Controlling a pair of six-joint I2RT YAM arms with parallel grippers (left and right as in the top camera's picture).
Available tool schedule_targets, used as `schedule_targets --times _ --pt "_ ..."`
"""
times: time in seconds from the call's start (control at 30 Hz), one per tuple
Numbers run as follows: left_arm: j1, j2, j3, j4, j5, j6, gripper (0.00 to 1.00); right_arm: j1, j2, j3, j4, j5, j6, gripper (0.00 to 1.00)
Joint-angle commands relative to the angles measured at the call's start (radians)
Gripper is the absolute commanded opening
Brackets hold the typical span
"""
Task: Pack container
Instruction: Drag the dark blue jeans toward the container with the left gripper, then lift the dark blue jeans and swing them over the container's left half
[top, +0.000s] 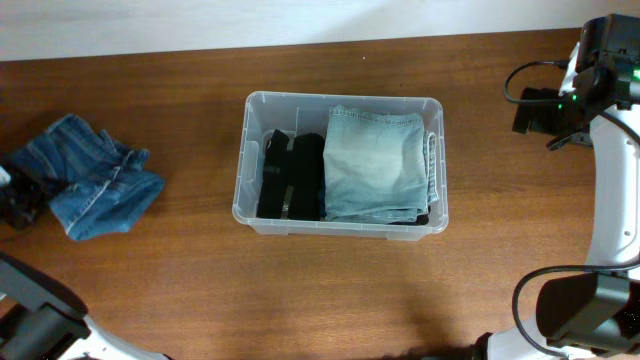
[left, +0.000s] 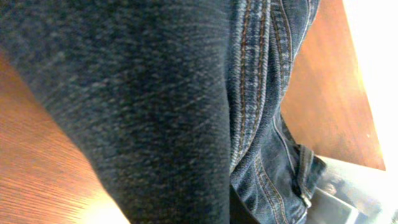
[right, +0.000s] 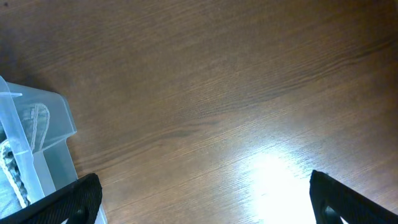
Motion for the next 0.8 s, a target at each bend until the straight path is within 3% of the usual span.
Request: schedule_targets --times 0.0,0.43,0.6,0.77 --pt "-0.056 -0.053 0.131 -0.034 0.073 -0.005 0.01 -0.003 -0.004 0.008 0.001 0.009 0.007 0.99" --pt "-0.367 -0.109 0.592 -0.225 0.023 -0.086 0.01 -0.003 -0.004 0.008 0.001 0.009 0.007 0.98" --pt "-0.534 -0.109 0.774 -0.245 0.023 -0.143 0.01 -0.003 -0.004 0.008 0.000 0.009 0.007 0.99" --pt "-0.716 -0.109 0.838 -0.224 0.022 -0.182 0.01 -0.003 -0.004 0.008 0.001 0.009 0.007 0.99"
